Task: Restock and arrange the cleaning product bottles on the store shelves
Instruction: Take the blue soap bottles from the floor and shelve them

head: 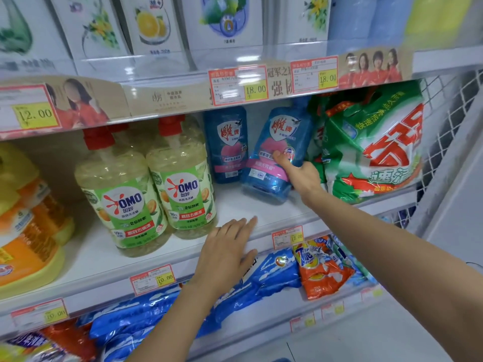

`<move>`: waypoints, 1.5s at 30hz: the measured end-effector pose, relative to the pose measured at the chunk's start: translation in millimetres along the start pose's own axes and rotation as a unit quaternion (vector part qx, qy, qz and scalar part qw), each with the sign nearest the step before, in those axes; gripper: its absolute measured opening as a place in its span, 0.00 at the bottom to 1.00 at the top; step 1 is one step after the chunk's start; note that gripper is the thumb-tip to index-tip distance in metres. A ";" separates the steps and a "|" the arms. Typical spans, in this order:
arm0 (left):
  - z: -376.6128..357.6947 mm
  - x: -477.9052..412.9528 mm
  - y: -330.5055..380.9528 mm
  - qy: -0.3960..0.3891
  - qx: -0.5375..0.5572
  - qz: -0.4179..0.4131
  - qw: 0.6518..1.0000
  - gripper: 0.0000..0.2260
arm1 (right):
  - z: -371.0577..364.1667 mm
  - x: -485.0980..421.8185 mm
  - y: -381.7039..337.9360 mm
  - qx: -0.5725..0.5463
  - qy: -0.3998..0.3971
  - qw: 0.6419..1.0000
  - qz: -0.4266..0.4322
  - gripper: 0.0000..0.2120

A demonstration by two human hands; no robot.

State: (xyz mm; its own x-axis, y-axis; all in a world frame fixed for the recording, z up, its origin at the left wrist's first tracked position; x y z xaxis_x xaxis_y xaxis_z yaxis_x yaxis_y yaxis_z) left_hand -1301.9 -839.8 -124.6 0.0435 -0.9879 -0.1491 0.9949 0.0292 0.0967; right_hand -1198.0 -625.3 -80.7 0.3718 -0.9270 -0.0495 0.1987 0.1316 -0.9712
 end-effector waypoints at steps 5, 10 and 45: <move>30.8 15.1 -9.3 0.091 0.216 0.024 0.972 0.25 | 6.2 24.8 -10.5 -0.051 -0.055 0.997 0.009 0.32; 62.1 31.5 -3.0 0.157 0.415 0.051 0.895 0.26 | 7.0 89.6 -27.4 -0.088 -0.132 0.987 0.031 0.27; 60.1 201.4 63.8 -0.056 0.644 0.115 0.754 0.25 | -29.1 314.5 -8.0 -0.329 -0.111 0.938 -0.011 0.27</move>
State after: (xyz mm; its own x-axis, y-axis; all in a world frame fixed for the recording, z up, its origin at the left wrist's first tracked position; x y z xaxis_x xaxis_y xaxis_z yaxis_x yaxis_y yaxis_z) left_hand -1235.1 -1046.1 -89.4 0.1209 -0.9882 0.0944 0.0453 0.1005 0.9939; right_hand -1109.1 -928.1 -95.3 0.5679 -0.8217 -0.0482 -0.3668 -0.2002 -0.9085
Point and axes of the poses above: each hand's wrist, its own x-axis away from the middle knuckle, its own z-axis out of the back of the hand, y = z × x, the point moved 8 cm from there along -x, towards the middle knuckle, and after that the axes turned 10 degrees about -y, right-handed, at the moved point
